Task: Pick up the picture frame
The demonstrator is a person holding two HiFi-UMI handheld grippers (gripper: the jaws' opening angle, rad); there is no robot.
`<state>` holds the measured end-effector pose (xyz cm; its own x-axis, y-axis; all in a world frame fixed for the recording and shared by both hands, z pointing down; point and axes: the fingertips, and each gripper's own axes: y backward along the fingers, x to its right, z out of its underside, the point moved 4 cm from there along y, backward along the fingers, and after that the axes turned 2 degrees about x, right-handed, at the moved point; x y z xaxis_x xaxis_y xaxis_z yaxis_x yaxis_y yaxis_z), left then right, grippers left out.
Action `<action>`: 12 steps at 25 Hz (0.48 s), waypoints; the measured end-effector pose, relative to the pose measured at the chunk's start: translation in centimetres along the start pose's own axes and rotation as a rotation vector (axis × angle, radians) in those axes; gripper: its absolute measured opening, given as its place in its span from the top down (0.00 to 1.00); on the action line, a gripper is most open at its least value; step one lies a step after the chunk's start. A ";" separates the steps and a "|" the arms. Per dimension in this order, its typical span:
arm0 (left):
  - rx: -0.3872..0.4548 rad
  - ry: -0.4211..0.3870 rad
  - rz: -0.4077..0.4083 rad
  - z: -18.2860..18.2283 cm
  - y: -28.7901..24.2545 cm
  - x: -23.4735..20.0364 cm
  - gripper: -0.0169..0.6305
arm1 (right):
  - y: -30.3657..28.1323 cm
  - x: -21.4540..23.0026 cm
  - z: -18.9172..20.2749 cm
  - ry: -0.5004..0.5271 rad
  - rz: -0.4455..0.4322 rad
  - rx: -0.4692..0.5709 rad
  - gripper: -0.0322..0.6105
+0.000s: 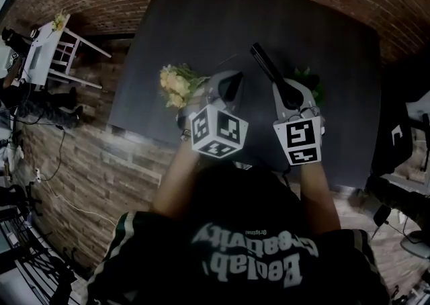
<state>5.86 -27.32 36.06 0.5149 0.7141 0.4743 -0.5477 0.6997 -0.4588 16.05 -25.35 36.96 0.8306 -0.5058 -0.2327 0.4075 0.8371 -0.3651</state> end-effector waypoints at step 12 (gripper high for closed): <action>0.062 -0.035 -0.068 -4.1 2.7 1.0 0.97 | 4.0 0.9 -1.4 0.076 0.028 0.047 0.92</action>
<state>7.64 -24.65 32.18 0.5296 0.6633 0.5288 -0.5525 0.7427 -0.3783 17.90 -22.68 34.04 0.8116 -0.4949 -0.3104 0.4032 0.8591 -0.3152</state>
